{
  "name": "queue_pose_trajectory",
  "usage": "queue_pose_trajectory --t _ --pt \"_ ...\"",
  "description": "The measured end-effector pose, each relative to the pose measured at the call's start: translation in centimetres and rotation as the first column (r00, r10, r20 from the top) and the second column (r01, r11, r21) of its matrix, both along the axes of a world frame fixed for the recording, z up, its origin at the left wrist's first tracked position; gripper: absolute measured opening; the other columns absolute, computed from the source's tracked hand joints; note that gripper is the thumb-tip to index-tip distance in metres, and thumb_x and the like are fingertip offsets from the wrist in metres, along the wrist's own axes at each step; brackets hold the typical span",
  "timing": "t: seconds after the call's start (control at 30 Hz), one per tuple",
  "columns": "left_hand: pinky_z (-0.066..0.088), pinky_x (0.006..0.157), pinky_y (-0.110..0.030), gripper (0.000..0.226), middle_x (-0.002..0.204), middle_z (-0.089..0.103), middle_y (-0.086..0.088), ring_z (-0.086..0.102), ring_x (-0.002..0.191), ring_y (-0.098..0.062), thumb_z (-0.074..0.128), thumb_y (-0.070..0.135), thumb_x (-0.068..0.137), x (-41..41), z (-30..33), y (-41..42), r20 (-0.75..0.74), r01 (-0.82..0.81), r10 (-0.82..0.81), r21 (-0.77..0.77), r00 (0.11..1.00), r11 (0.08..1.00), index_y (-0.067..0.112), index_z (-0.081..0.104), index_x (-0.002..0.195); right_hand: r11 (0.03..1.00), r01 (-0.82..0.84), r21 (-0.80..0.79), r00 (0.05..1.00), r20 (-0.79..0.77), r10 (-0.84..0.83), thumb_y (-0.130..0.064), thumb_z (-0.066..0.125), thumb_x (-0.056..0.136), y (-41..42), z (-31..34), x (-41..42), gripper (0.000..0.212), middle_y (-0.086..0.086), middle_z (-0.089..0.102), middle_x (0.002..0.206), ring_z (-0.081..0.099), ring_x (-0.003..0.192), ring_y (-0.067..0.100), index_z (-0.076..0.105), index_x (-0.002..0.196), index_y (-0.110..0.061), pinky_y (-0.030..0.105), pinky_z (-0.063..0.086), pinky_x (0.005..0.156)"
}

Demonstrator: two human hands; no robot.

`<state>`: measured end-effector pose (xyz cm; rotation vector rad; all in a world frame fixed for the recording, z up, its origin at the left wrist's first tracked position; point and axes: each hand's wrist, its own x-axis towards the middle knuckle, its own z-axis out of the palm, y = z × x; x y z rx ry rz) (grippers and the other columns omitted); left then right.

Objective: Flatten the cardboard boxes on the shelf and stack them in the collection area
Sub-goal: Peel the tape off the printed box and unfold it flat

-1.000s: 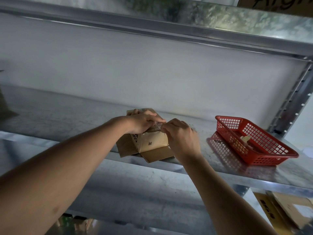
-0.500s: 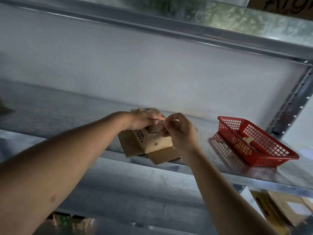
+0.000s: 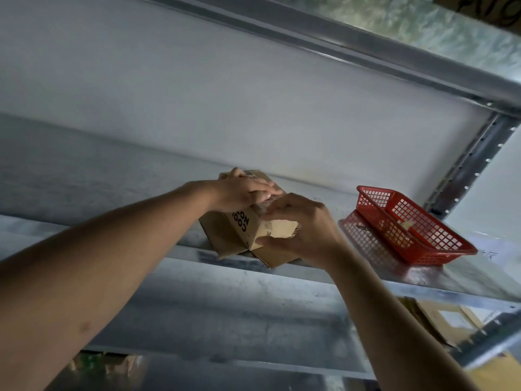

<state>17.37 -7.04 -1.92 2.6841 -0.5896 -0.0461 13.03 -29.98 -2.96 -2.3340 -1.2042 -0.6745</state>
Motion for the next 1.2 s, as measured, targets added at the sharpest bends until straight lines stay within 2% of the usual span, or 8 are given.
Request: queue_pose_trajectory --t 0.07,0.13,0.23,0.47,0.67,0.87,1.07,1.2 --pt "0.008 0.113 -0.045 0.041 0.160 0.025 0.037 0.017 0.141 -0.018 0.025 0.054 0.109 0.0 -0.2 -0.1 0.015 0.005 -0.005 -0.021 1.000 1.000 0.065 0.040 0.146 1.000 -0.003 -0.028 0.999 0.035 0.004 -0.051 0.086 0.073 0.1 -0.2 -0.1 0.046 -0.009 0.075 0.114 0.058 0.103 -0.006 0.081 0.110 -0.023 0.003 0.038 0.095" --pt "0.007 0.107 -0.041 0.041 0.160 0.025 0.036 0.017 0.140 -0.016 0.023 0.055 0.109 -0.1 -0.3 -0.1 0.025 0.012 -0.011 -0.031 1.000 0.999 0.065 0.039 0.146 0.999 0.010 -0.045 0.992 0.124 -0.004 -0.043 0.082 0.079 -0.1 -0.5 -0.1 0.036 -0.006 0.077 0.111 0.063 0.101 0.004 0.082 0.107 -0.022 0.013 0.045 0.095" --pt "0.006 0.109 -0.043 0.040 0.159 0.024 0.039 0.014 0.142 -0.011 0.023 0.056 0.109 -0.1 -0.6 -0.4 0.020 -0.004 0.005 -0.041 1.000 0.999 0.067 0.039 0.144 0.996 0.078 -0.034 0.951 0.303 -0.064 -0.027 0.082 0.082 -0.4 -0.8 -0.2 0.018 -0.013 0.077 0.105 0.063 0.094 0.012 0.083 0.100 -0.028 0.030 0.051 0.084" --pt "0.001 0.103 -0.034 0.038 0.153 0.026 0.045 0.016 0.138 -0.007 0.025 0.057 0.108 0.3 -0.9 -0.4 0.023 -0.034 0.036 -0.077 0.999 0.996 0.070 0.041 0.140 0.994 0.106 -0.016 0.871 0.483 -0.085 -0.016 0.075 0.089 0.1 -1.7 -0.7 0.010 -0.003 0.074 0.094 0.070 0.081 0.018 0.082 0.095 -0.020 0.033 0.058 0.052" --pt "0.001 0.101 -0.034 0.040 0.156 0.029 0.040 0.016 0.135 -0.009 0.023 0.058 0.107 0.6 -0.9 -1.0 0.040 -0.067 0.070 -0.074 0.997 0.995 0.070 0.042 0.139 0.990 0.132 -0.044 0.867 0.489 -0.094 0.000 0.082 0.083 -0.7 -1.8 0.3 0.018 0.006 0.069 0.096 0.066 0.079 0.023 0.078 0.095 -0.013 0.036 0.056 0.046" --pt "0.006 0.104 -0.039 0.042 0.159 0.026 0.036 0.013 0.136 -0.010 0.019 0.058 0.106 1.2 -1.1 -1.7 0.052 -0.079 0.081 -0.052 0.995 0.996 0.071 0.036 0.141 0.997 0.079 -0.007 0.876 0.478 -0.066 -0.001 0.065 0.092 -1.7 -0.7 1.1 0.023 0.013 0.061 0.090 0.060 0.068 0.021 0.079 0.109 -0.009 0.036 0.057 0.045" --pt "0.007 0.110 -0.043 0.037 0.159 0.024 0.038 0.013 0.142 -0.012 0.023 0.057 0.107 0.9 -1.1 -1.9 0.045 -0.102 0.105 -0.055 0.993 0.993 0.072 0.035 0.139 0.998 -0.053 0.027 0.964 0.261 0.044 -0.006 0.071 0.096 -1.9 0.4 2.2 0.025 0.005 0.063 0.100 0.066 0.080 0.016 0.079 0.117 -0.018 0.038 0.061 0.061" --pt "0.006 0.106 -0.039 0.039 0.158 0.027 0.038 0.015 0.142 -0.014 0.022 0.057 0.108 0.7 -0.9 -2.0 0.050 -0.103 0.105 -0.049 0.993 0.994 0.070 0.041 0.140 0.994 -0.109 -0.022 0.972 0.207 0.112 -0.008 0.080 0.089 -2.5 -0.3 2.6 0.025 0.002 0.063 0.108 0.064 0.082 0.008 0.079 0.112 -0.016 0.026 0.059 0.071"
